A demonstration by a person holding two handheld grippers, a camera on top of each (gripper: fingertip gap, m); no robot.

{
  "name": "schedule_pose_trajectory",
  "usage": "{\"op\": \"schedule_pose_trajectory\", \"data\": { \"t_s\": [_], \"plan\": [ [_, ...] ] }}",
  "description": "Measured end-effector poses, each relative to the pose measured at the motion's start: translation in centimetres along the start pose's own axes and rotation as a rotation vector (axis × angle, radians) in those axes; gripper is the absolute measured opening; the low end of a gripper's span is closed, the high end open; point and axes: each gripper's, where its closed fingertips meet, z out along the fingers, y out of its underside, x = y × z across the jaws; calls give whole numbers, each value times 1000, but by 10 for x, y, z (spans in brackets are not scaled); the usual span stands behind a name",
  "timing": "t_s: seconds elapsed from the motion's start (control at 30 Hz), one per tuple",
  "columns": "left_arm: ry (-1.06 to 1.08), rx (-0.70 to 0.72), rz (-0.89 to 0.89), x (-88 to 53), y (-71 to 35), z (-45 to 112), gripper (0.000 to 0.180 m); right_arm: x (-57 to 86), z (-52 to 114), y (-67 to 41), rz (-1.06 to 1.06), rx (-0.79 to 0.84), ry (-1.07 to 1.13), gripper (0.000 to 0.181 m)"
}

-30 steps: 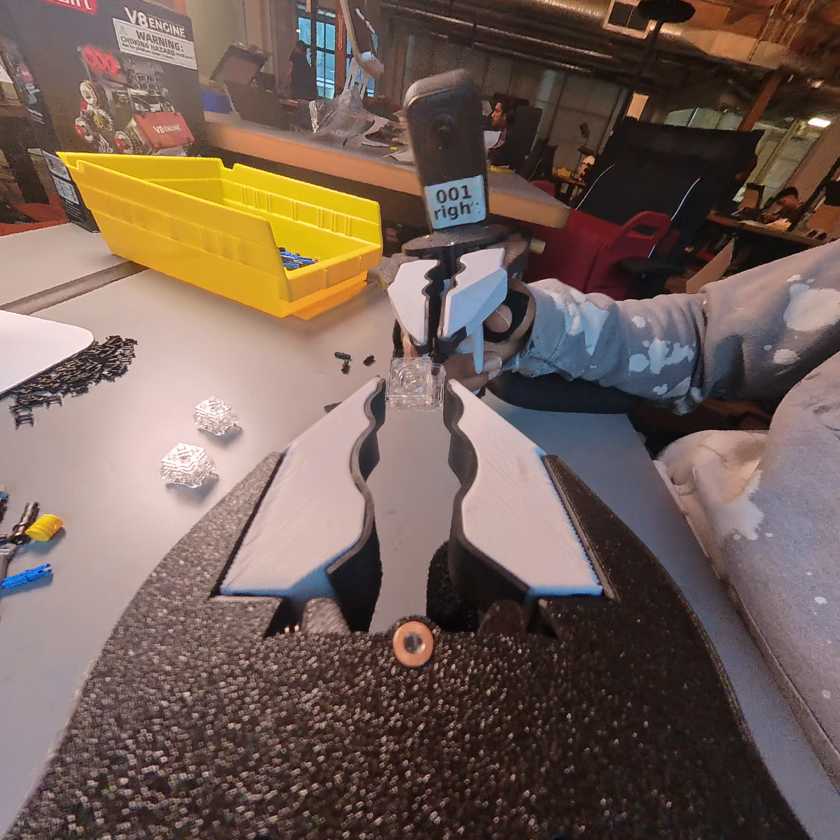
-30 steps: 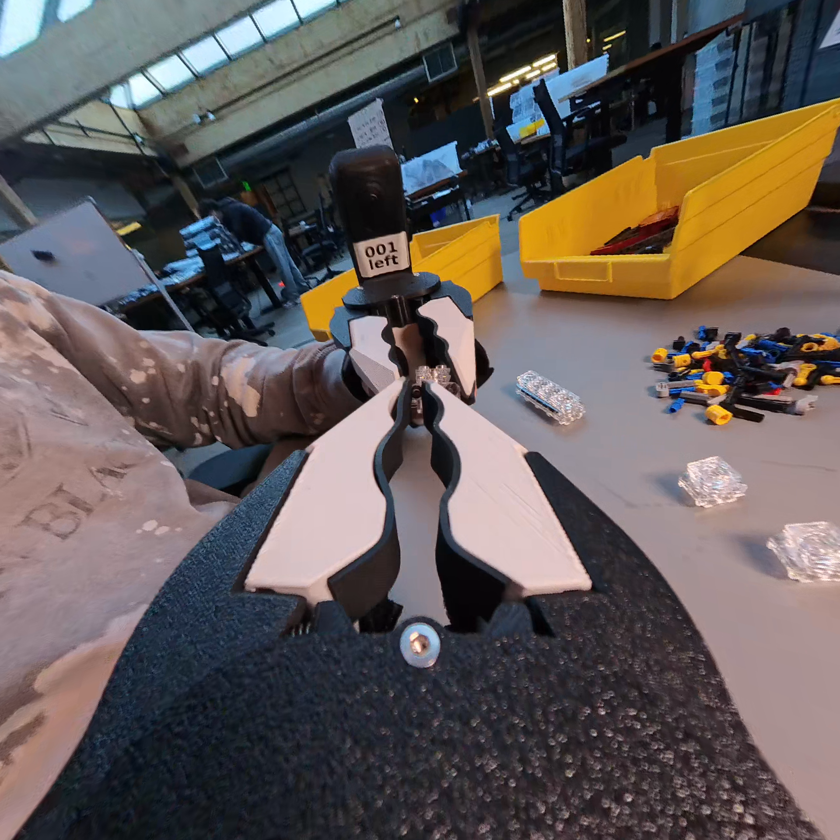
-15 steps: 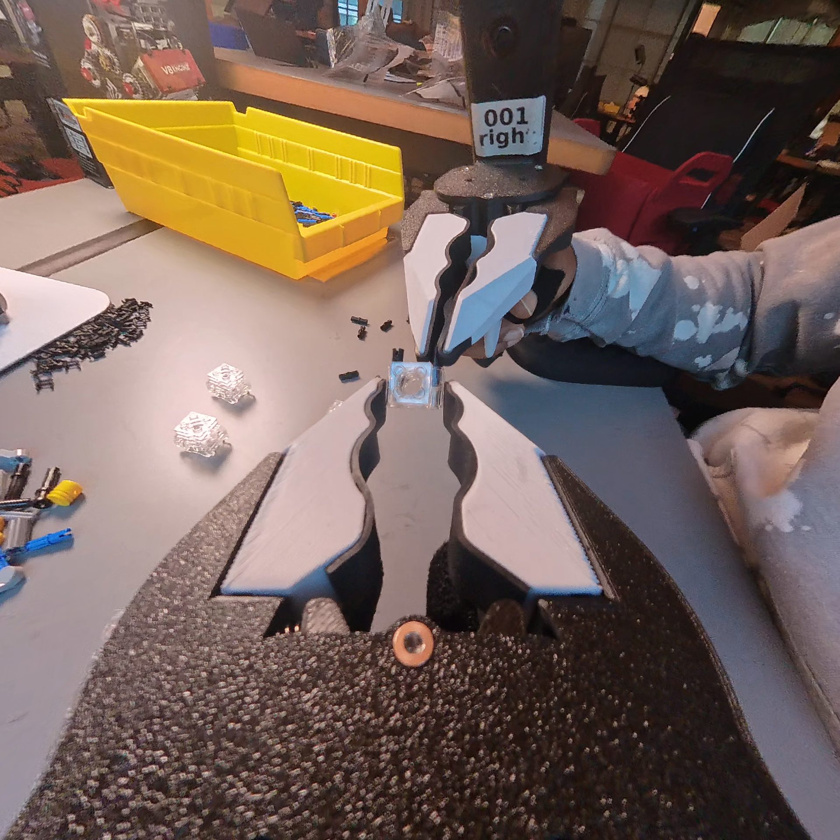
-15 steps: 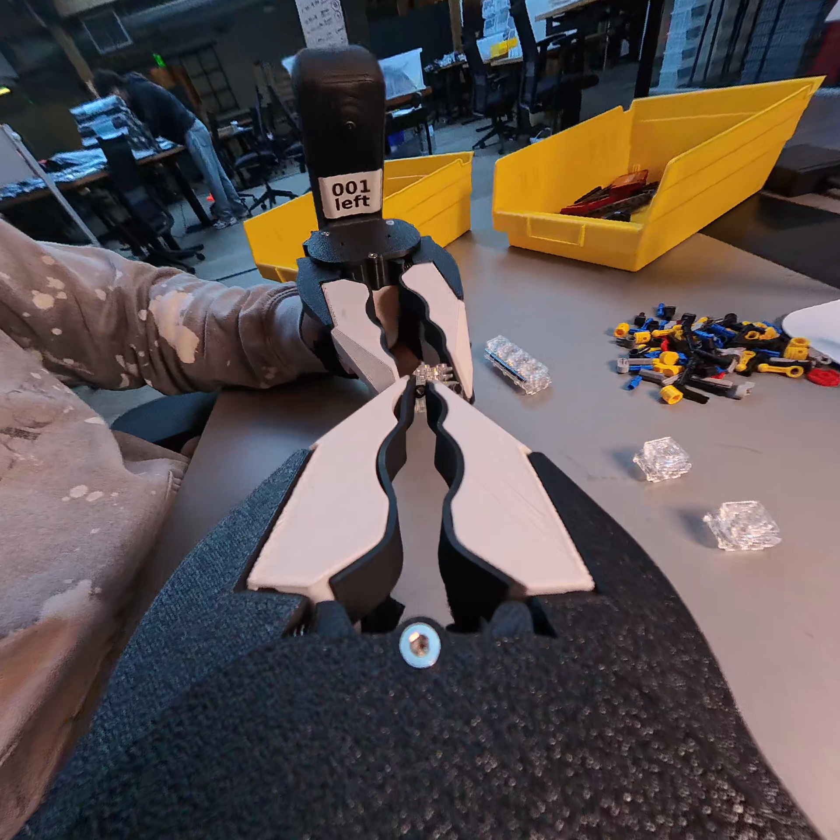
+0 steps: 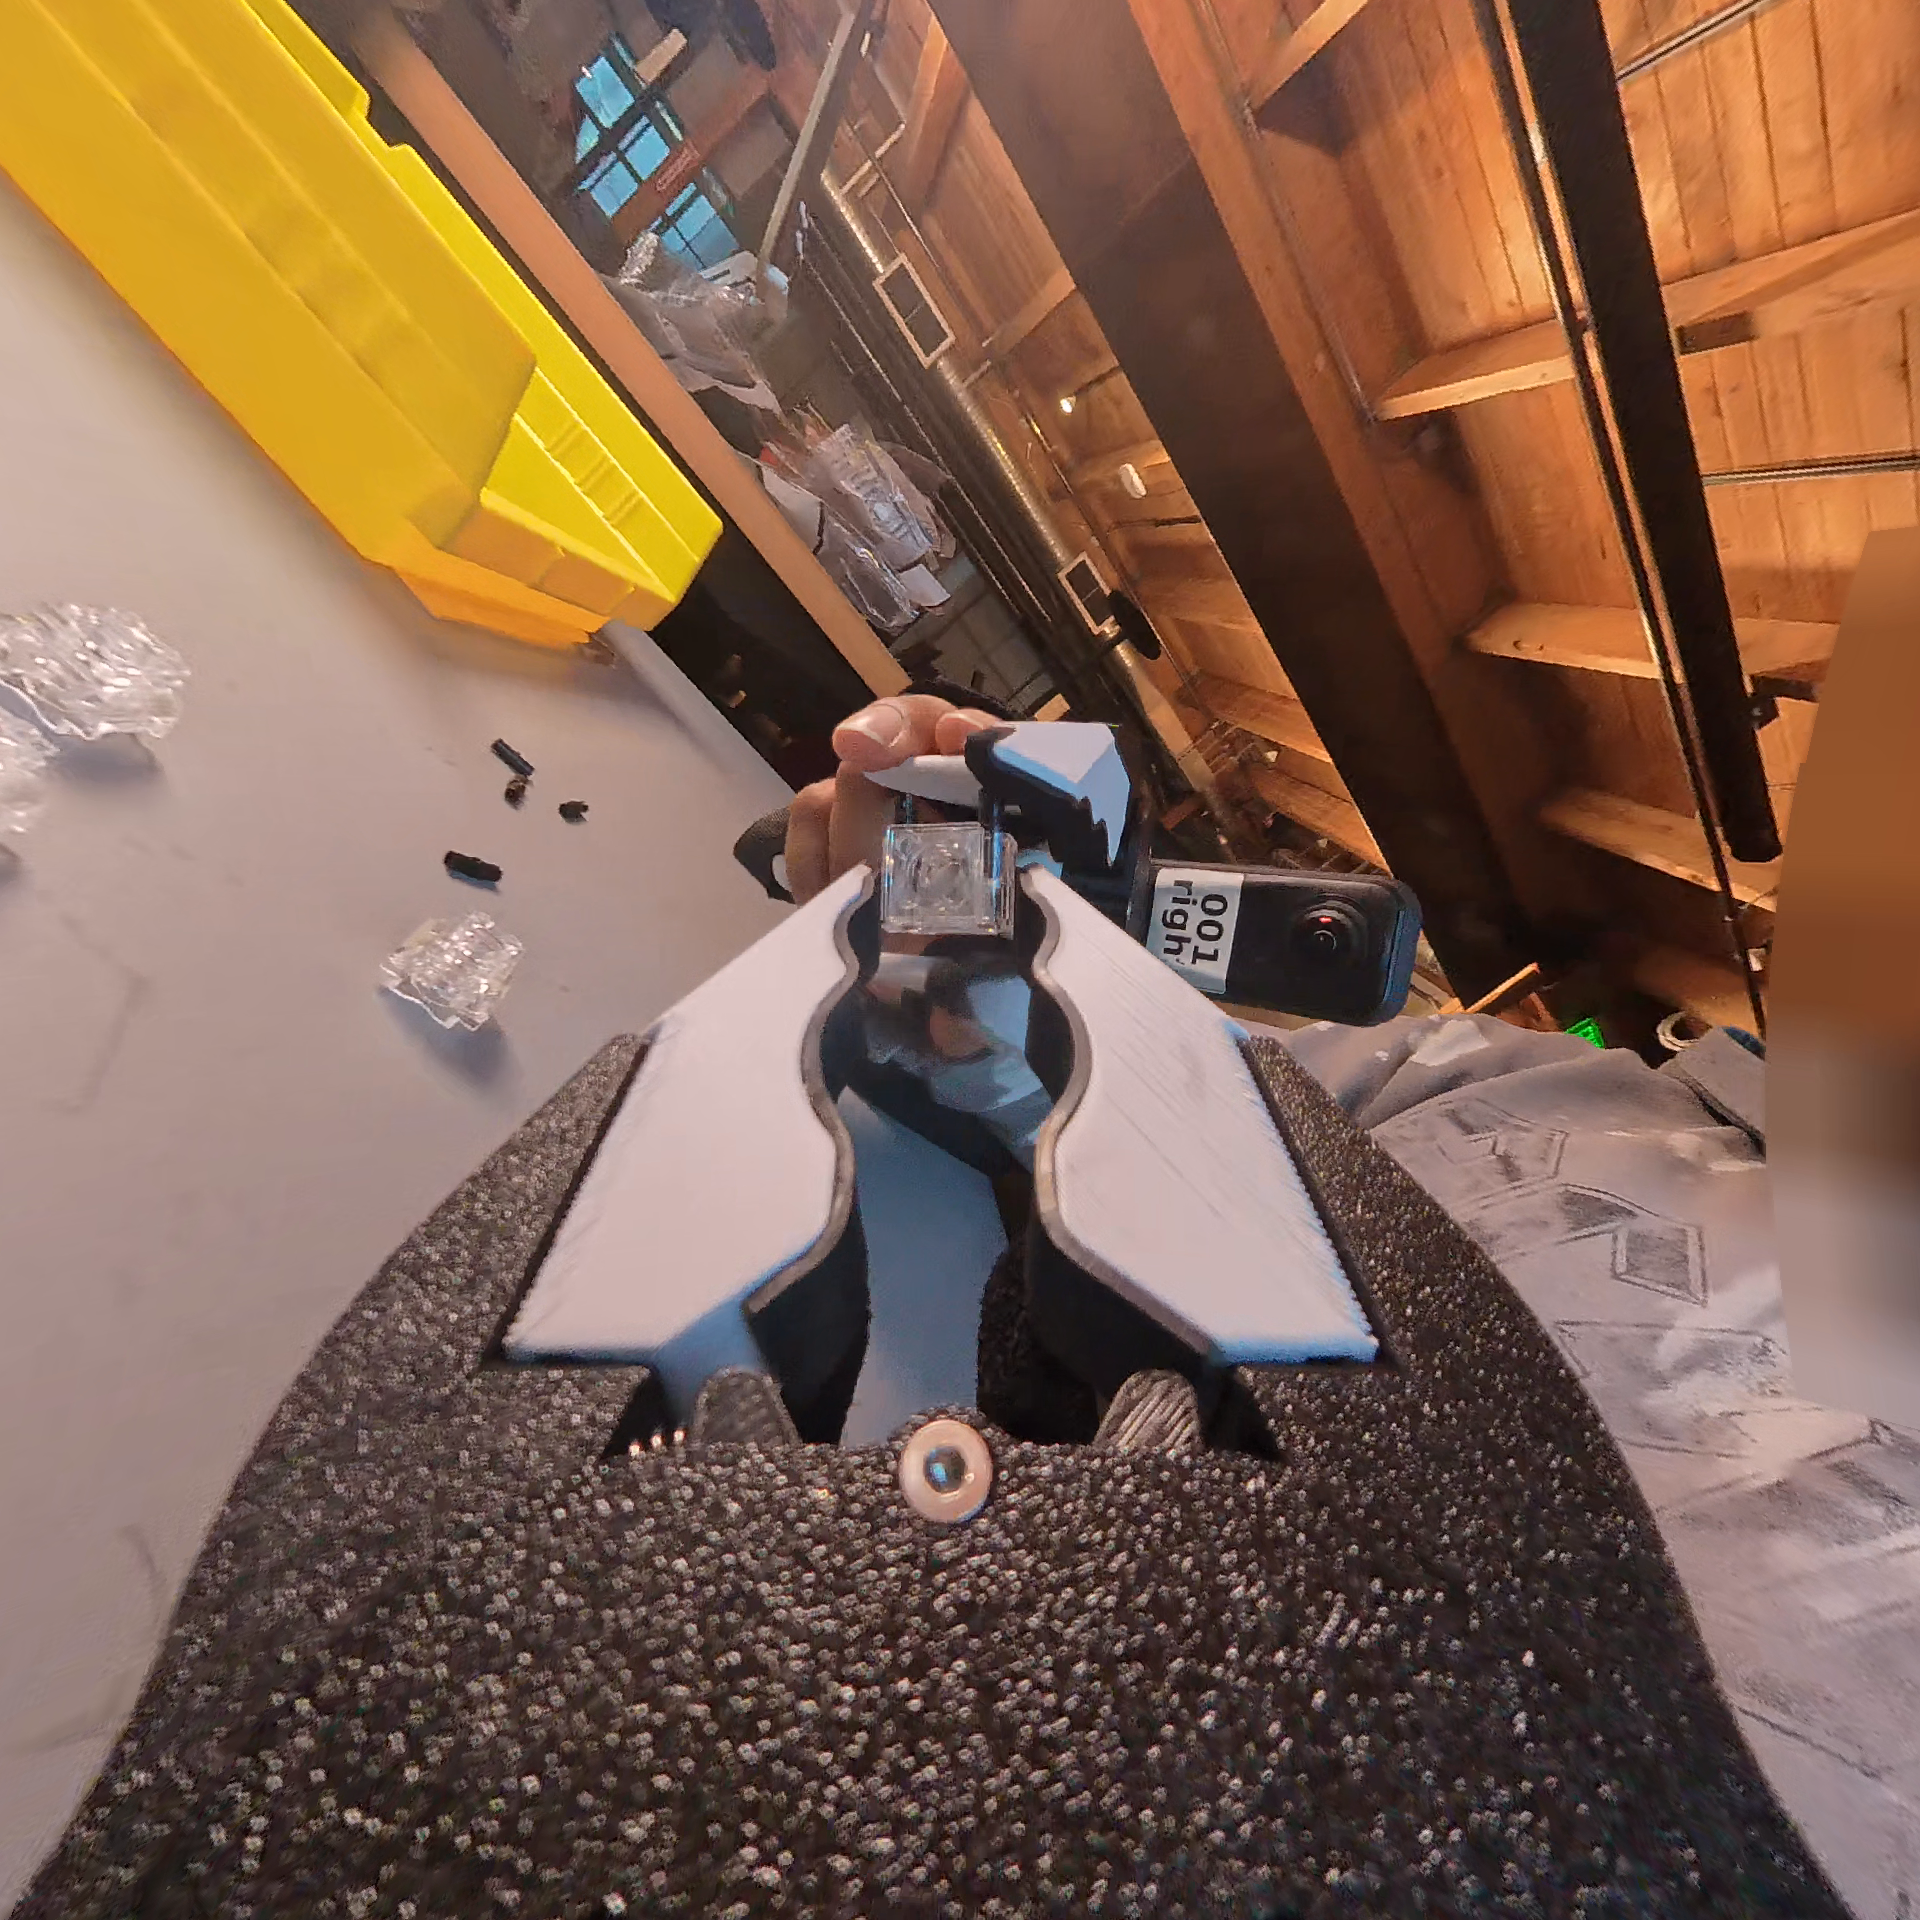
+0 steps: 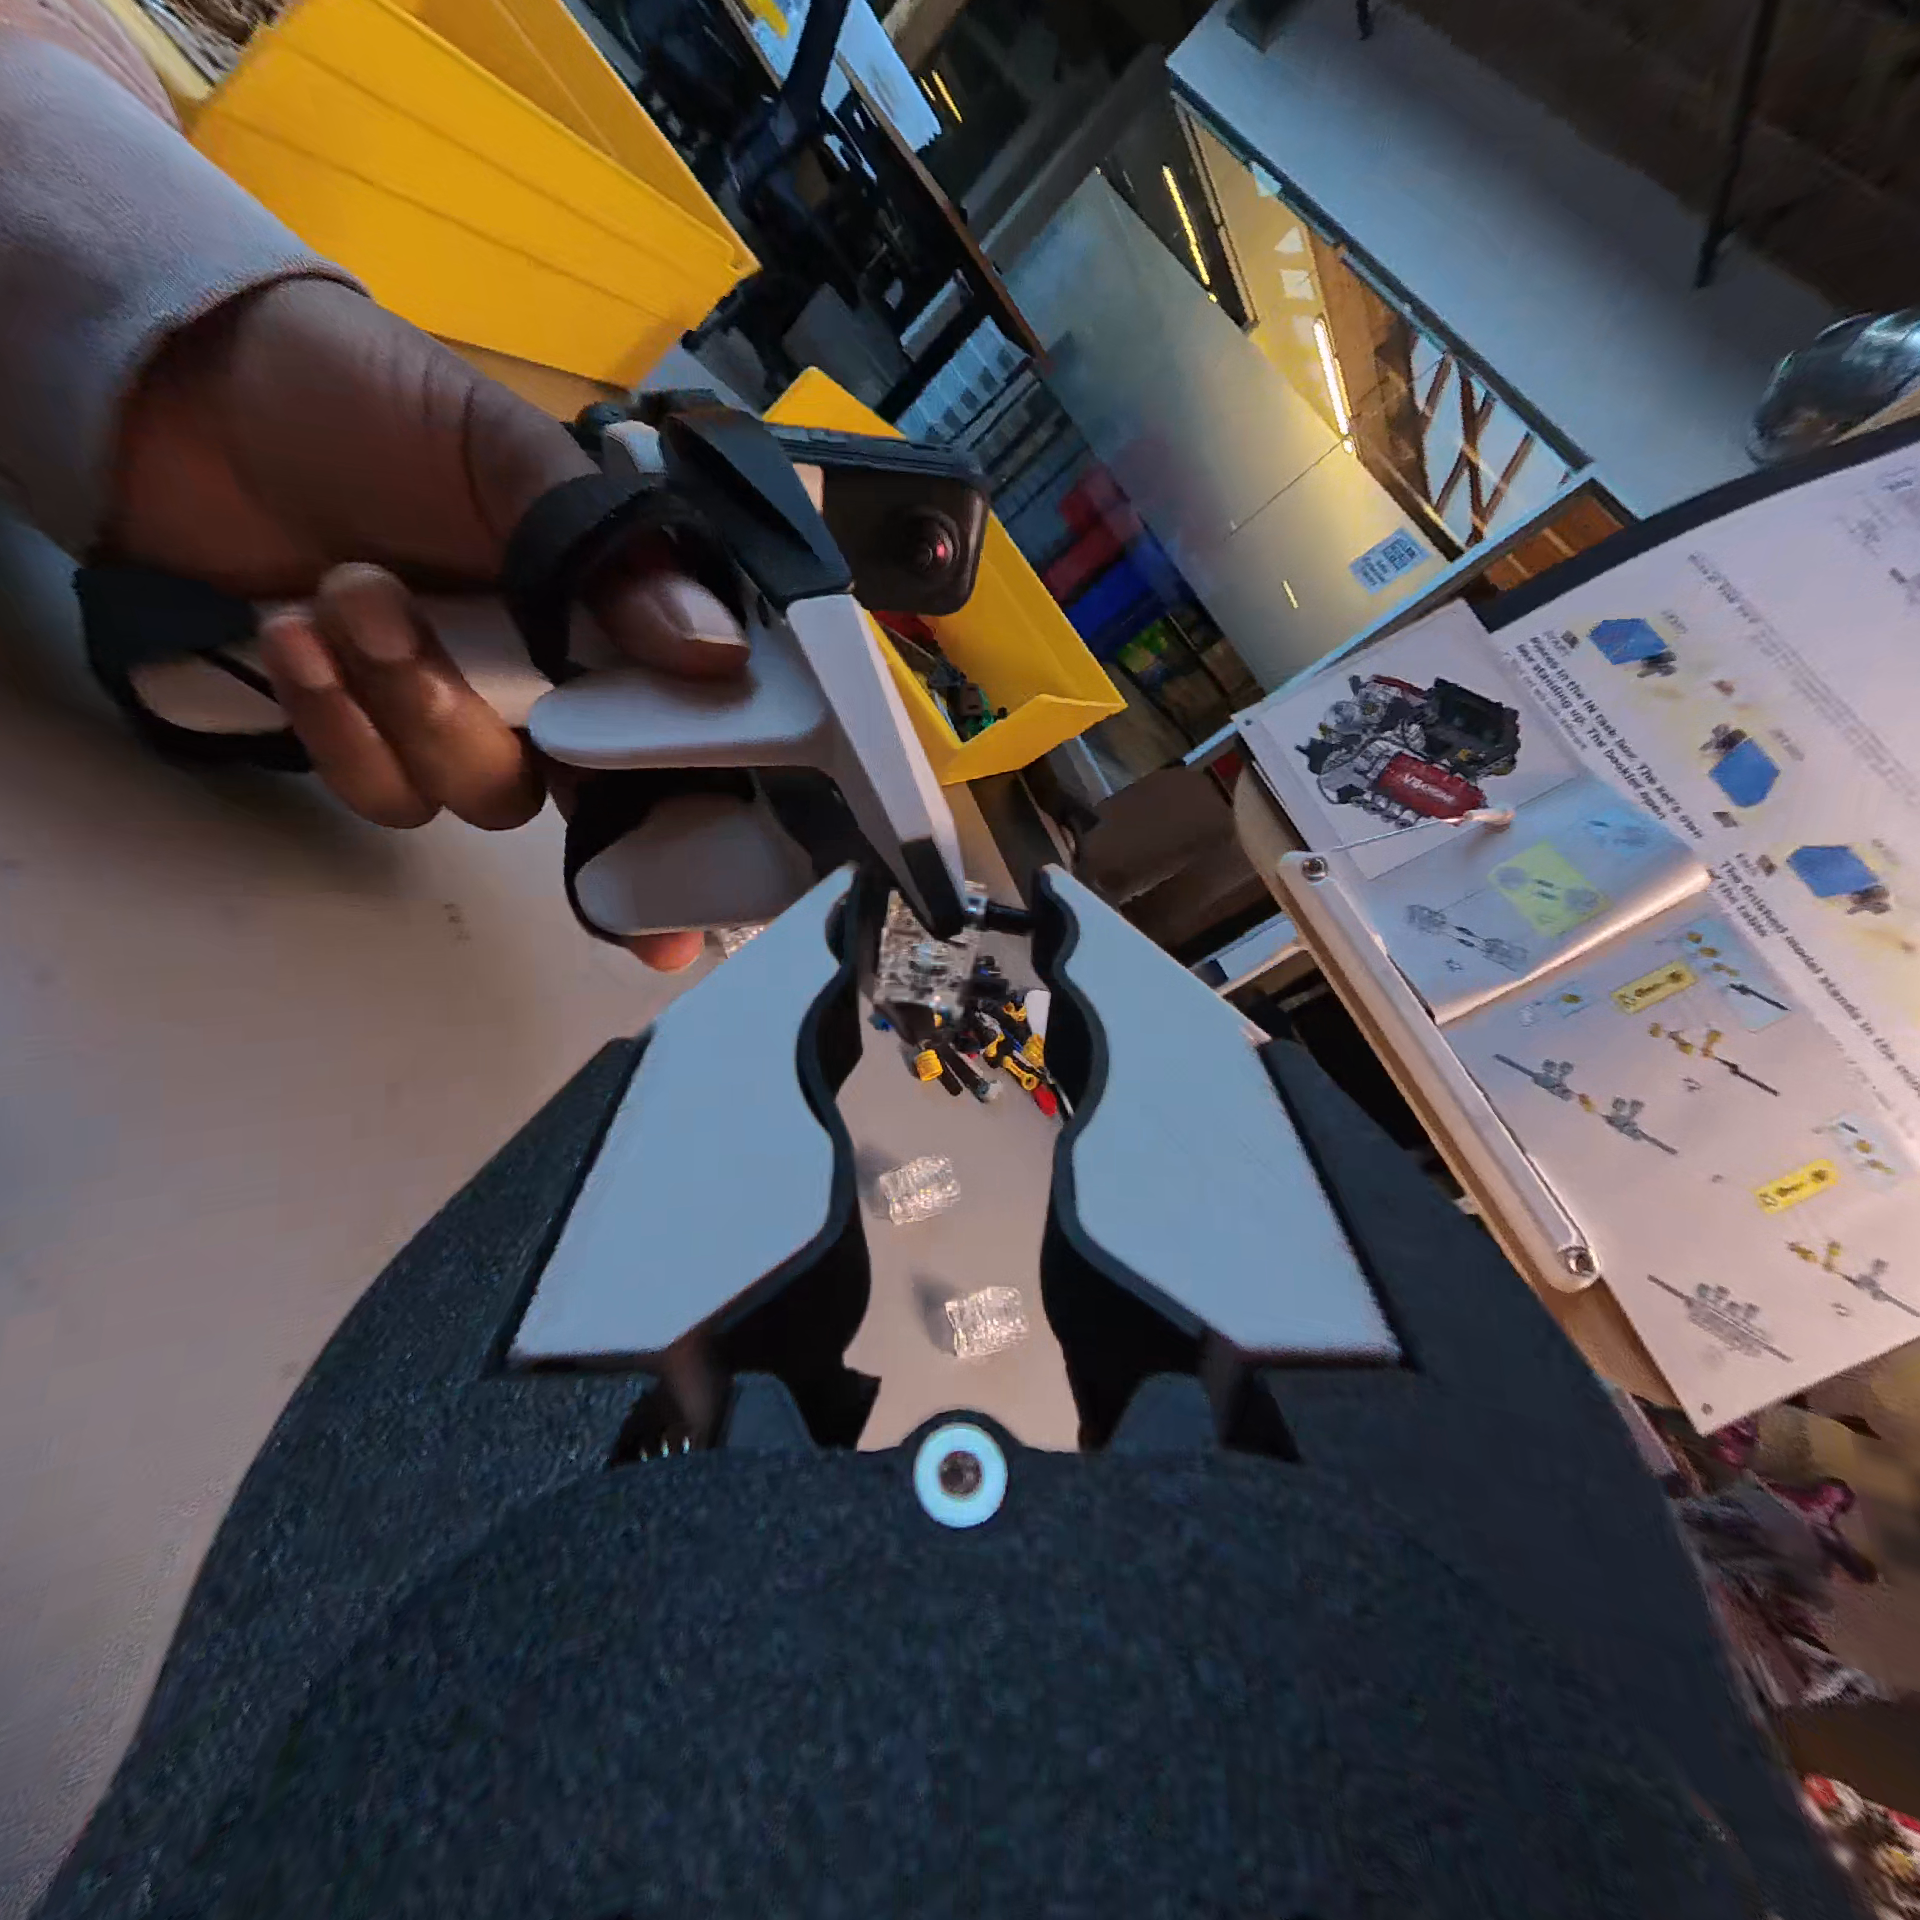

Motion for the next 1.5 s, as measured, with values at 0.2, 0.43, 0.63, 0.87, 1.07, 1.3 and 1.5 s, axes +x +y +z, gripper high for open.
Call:
{"op": "schedule_pose_trajectory", "data": {
  "t_s": [0.2, 0.43, 0.63, 0.87, 1.07, 1.3, 1.5],
  "plan": [
    [20, 21, -26, 2, -1, 0, 22, 2, 0, -2, 72, 4, 7, 26],
    [5, -1, 6, 4, 1, 2, 22, 0, -2, -4, 104, 35, 0, 25],
    [-290, -142, 364, -20, -3, -9, 23, -8, -2, 10, 239, 5, -172, 68],
    [-662, -690, 777, -80, 49, -40, 23, -31, -31, 83, 372, -294, -467, 44],
    [-677, -799, 815, -91, 66, -39, 23, -37, -38, 116, 435, -404, -517, 39],
    [-662, -794, 812, -91, 68, -39, 23, -43, -27, 130, 500, -437, -615, 35],
    [-642, -782, 754, -90, 70, -40, 24, -51, -28, 128, 497, -427, -675, 24]
  ]
}}
